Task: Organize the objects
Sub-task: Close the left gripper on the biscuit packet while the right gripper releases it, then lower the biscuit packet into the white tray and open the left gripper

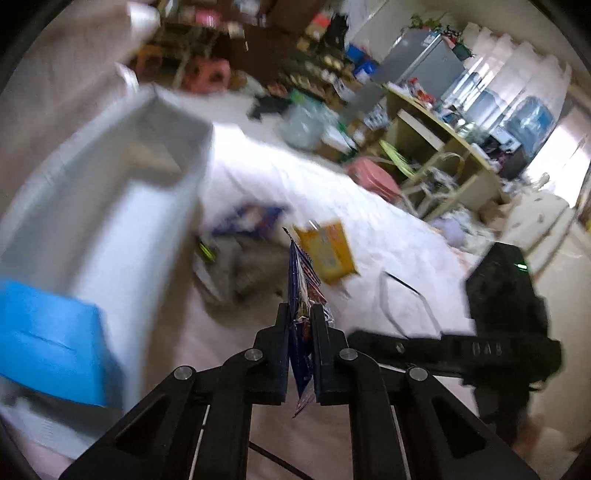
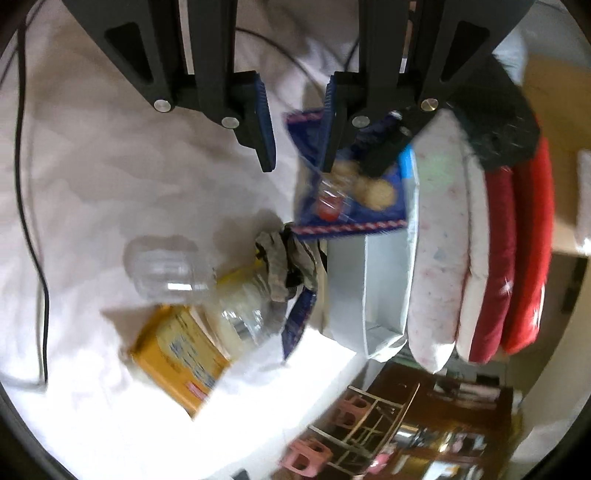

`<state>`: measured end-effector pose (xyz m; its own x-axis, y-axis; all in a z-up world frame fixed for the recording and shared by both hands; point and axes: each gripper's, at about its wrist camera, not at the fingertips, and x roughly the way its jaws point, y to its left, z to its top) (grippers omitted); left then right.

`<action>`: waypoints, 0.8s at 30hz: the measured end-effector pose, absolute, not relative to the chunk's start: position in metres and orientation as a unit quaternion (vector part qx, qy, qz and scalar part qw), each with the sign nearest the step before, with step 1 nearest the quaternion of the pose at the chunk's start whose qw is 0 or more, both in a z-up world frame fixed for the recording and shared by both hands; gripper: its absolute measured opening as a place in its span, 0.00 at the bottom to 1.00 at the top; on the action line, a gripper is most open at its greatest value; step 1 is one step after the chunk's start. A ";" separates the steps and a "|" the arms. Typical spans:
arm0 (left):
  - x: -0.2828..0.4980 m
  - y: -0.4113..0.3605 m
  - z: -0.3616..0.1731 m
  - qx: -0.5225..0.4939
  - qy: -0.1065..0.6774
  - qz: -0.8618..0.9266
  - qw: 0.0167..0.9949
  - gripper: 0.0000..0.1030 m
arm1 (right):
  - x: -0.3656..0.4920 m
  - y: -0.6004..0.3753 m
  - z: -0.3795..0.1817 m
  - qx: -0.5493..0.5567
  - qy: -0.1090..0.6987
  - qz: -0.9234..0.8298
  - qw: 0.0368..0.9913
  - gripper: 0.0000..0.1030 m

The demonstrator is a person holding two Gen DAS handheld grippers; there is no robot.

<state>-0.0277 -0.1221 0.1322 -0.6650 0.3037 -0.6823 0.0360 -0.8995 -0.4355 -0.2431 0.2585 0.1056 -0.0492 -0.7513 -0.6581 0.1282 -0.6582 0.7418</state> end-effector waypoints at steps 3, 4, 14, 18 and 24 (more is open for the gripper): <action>-0.025 -0.125 0.149 -0.374 -0.165 0.912 0.034 0.10 | -0.232 0.241 0.123 0.584 -0.187 -0.723 0.319 0.24; -0.025 -0.127 0.151 -0.370 -0.162 0.914 0.027 0.10 | -0.230 0.234 0.127 0.579 -0.173 -0.729 0.321 0.24; -0.026 -0.177 0.160 -0.389 -0.137 0.910 -0.049 0.10 | -0.210 0.157 0.150 0.542 -0.082 -0.738 0.393 0.24; -0.025 -0.210 0.151 -0.402 -0.153 0.900 -0.069 0.10 | -0.203 0.130 0.149 0.545 -0.061 -0.724 0.419 0.24; -0.036 -0.237 0.124 -0.425 -0.200 0.880 -0.069 0.10 | -0.203 0.117 0.146 0.554 -0.076 -0.704 0.438 0.24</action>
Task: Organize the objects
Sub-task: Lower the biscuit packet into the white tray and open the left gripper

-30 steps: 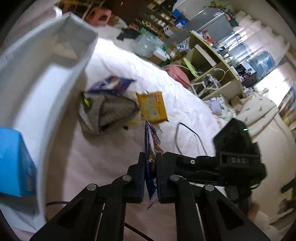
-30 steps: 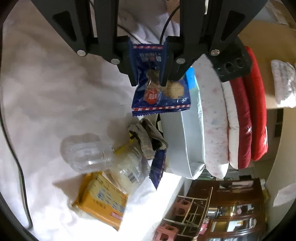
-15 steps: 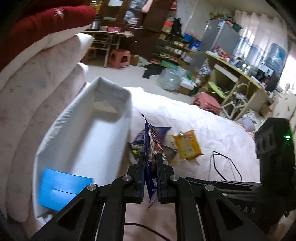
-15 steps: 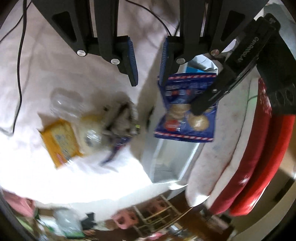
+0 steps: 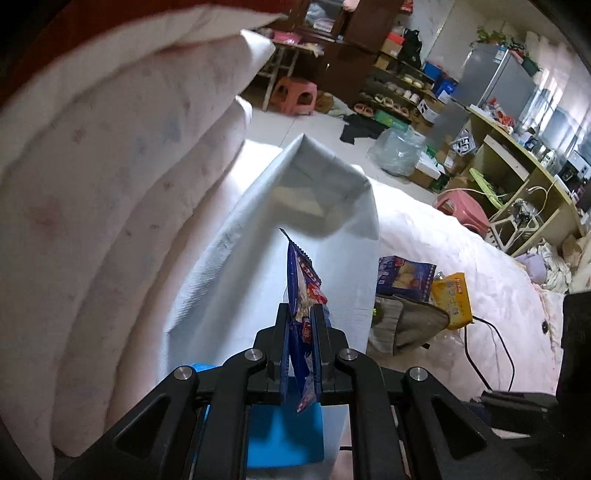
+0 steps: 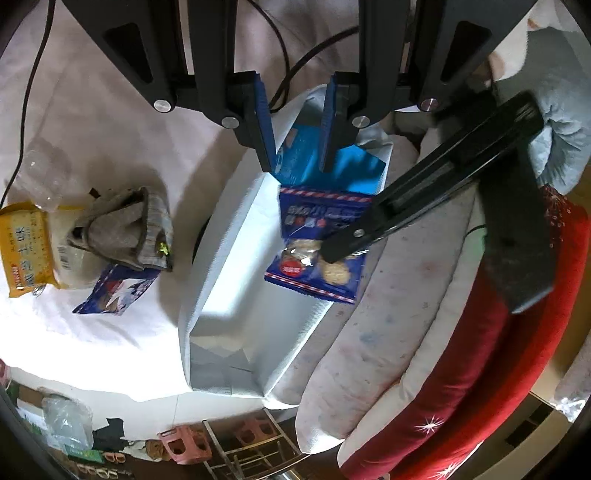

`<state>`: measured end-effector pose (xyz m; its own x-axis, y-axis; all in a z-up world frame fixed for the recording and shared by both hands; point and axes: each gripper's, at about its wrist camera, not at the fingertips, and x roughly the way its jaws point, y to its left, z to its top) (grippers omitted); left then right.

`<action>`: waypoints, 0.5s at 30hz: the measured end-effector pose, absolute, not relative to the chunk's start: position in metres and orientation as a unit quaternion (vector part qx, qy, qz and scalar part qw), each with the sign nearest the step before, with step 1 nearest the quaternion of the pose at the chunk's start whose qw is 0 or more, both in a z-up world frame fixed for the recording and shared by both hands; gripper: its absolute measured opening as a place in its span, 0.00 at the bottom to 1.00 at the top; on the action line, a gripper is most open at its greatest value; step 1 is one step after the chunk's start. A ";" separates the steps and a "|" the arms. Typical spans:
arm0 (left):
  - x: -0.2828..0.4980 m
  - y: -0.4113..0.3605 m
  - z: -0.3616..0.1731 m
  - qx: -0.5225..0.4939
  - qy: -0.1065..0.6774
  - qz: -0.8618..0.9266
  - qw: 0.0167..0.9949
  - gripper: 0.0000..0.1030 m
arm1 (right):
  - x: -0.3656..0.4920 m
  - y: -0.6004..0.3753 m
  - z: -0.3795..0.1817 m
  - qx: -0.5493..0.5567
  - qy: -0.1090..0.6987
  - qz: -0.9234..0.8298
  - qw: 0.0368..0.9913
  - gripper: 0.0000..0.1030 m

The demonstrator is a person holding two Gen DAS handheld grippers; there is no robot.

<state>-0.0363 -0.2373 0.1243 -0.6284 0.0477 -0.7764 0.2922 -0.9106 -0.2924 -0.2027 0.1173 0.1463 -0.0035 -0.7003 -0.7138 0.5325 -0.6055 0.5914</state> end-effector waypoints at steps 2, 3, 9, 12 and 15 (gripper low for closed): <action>-0.040 -0.237 0.118 0.432 0.212 -0.874 0.063 0.09 | -0.204 0.120 0.144 0.557 -0.080 -0.703 0.435 0.24; -0.044 -0.235 0.113 0.441 0.216 -0.870 0.057 0.09 | -0.206 0.122 0.142 0.559 -0.080 -0.703 0.432 0.24; -0.054 -0.218 0.100 0.479 0.177 -0.857 0.065 0.13 | -0.213 0.131 0.132 0.573 -0.088 -0.700 0.416 0.24; -0.050 -0.221 0.104 0.468 0.192 -0.860 0.058 0.24 | -0.215 0.134 0.131 0.578 -0.093 -0.698 0.413 0.24; -0.046 -0.223 0.110 0.452 0.207 -0.866 0.053 0.32 | -0.215 0.135 0.130 0.580 -0.093 -0.697 0.411 0.24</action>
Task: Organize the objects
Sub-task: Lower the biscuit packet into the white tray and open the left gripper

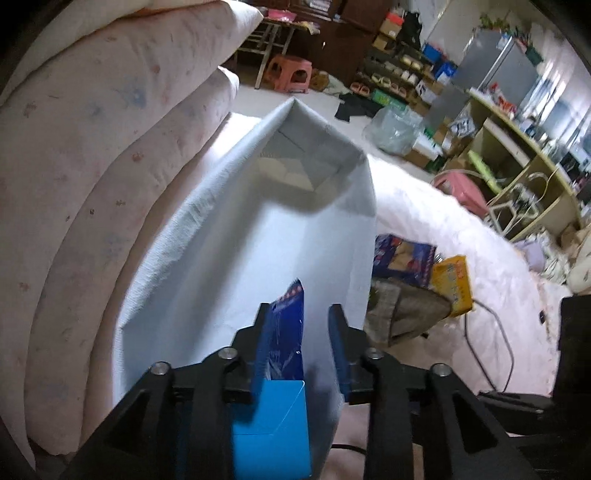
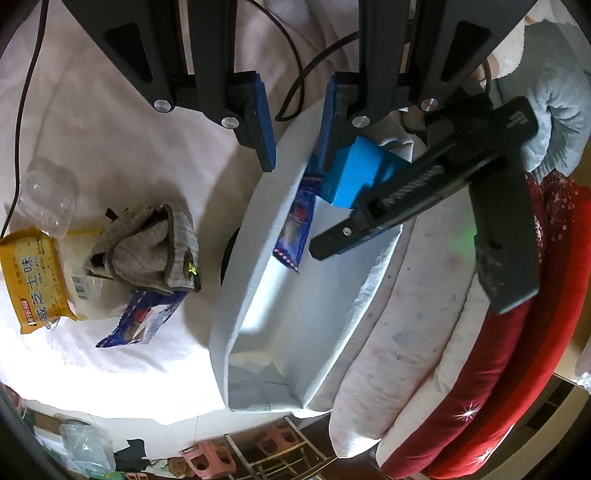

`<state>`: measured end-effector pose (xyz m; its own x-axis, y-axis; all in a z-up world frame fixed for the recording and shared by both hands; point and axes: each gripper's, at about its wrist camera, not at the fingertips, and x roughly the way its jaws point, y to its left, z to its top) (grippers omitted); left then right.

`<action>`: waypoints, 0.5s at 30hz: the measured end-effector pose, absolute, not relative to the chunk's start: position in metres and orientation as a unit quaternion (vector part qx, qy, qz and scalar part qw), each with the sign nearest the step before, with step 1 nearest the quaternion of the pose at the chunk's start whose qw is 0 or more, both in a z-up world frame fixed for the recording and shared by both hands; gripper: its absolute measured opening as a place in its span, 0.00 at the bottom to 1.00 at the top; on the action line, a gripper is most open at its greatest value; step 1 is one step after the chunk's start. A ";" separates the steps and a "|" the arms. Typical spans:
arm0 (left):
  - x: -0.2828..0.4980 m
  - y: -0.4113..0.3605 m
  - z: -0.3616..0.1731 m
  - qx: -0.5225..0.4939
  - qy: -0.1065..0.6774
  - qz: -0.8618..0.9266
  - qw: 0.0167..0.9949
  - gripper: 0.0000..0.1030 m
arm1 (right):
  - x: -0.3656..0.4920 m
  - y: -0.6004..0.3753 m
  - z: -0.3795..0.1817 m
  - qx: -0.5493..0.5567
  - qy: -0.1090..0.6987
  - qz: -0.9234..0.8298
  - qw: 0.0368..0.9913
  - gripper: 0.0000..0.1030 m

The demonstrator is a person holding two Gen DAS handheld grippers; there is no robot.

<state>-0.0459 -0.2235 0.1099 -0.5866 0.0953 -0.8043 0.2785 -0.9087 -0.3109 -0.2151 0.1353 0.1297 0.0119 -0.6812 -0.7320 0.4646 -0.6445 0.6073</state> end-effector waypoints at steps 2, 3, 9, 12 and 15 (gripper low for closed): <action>-0.045 -0.225 0.112 0.444 0.214 -0.869 0.050 0.33 | -0.214 0.136 0.129 0.582 -0.093 -0.696 0.411 0.24; -0.044 -0.225 0.113 0.443 0.218 -0.868 0.049 0.33 | -0.213 0.136 0.129 0.583 -0.092 -0.695 0.410 0.24; -0.048 -0.224 0.112 0.444 0.230 -0.865 0.044 0.33 | -0.212 0.137 0.125 0.589 -0.085 -0.695 0.404 0.24; -0.047 -0.222 0.113 0.443 0.227 -0.866 0.041 0.33 | -0.213 0.141 0.121 0.594 -0.084 -0.695 0.397 0.24; -0.047 -0.219 0.113 0.443 0.224 -0.867 0.037 0.33 | -0.214 0.146 0.119 0.597 -0.085 -0.696 0.389 0.24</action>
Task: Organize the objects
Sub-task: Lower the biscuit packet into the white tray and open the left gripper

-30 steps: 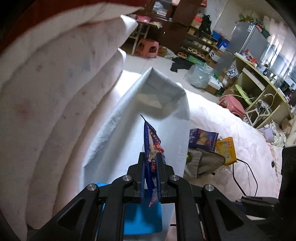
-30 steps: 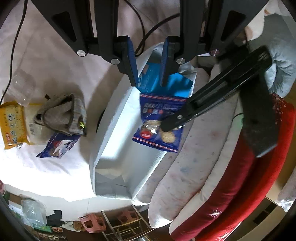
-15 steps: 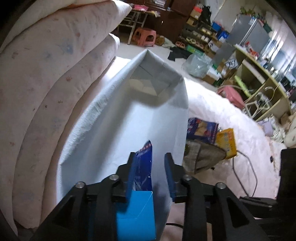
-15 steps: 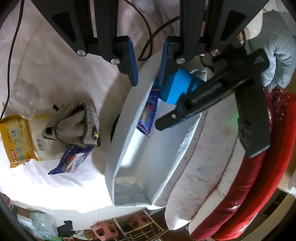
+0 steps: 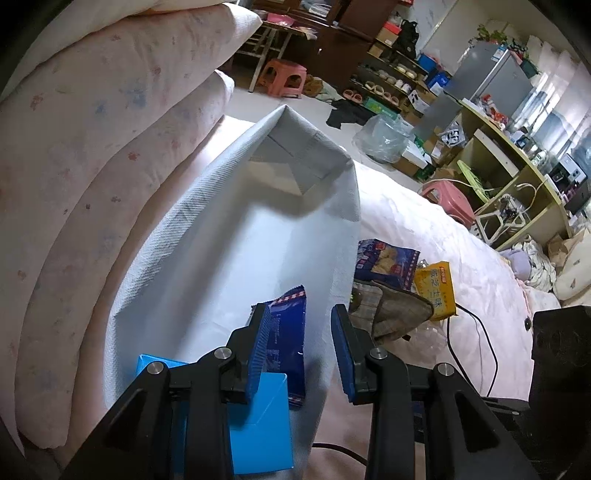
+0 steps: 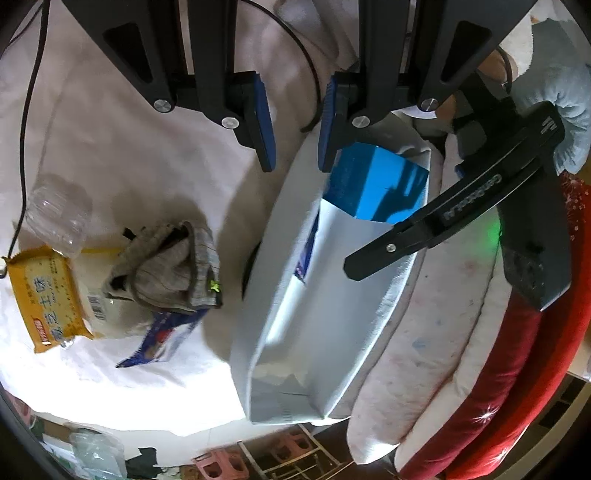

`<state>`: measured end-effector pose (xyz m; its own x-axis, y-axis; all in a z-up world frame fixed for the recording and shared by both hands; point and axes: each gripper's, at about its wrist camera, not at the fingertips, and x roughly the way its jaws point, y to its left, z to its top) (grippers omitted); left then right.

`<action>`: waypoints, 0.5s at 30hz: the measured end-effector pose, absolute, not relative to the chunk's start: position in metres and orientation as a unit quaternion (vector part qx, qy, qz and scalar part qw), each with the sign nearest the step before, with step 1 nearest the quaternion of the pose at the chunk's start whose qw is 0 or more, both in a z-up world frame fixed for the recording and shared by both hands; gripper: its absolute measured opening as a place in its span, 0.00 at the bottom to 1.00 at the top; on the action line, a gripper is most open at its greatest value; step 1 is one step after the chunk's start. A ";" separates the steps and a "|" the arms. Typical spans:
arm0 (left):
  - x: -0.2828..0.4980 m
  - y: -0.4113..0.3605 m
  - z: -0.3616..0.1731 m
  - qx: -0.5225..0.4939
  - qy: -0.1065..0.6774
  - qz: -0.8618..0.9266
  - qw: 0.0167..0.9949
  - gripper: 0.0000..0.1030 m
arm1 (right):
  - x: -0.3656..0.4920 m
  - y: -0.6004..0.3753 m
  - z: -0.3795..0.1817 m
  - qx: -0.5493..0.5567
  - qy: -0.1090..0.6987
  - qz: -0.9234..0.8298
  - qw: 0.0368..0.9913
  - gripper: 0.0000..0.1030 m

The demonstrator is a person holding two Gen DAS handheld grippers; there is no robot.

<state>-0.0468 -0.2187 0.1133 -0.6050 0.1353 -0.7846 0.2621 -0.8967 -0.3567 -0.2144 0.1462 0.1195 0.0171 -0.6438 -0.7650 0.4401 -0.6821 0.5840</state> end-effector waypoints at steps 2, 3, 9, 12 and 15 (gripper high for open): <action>-0.047 -0.217 0.113 0.443 0.223 -0.867 0.035 0.33 | -0.215 0.151 0.120 0.598 -0.085 -0.698 0.386 0.24; -0.047 -0.216 0.113 0.444 0.223 -0.867 0.035 0.33 | -0.215 0.154 0.120 0.598 -0.083 -0.699 0.383 0.24; -0.045 -0.211 0.115 0.436 0.230 -0.870 0.027 0.33 | -0.221 0.174 0.113 0.607 -0.068 -0.716 0.339 0.24; -0.041 -0.201 0.122 0.417 0.228 -0.880 0.013 0.33 | -0.227 0.186 0.108 0.616 -0.081 -0.715 0.321 0.24; -0.037 -0.186 0.127 0.403 0.223 -0.888 -0.007 0.33 | -0.232 0.197 0.106 0.618 -0.095 -0.717 0.309 0.24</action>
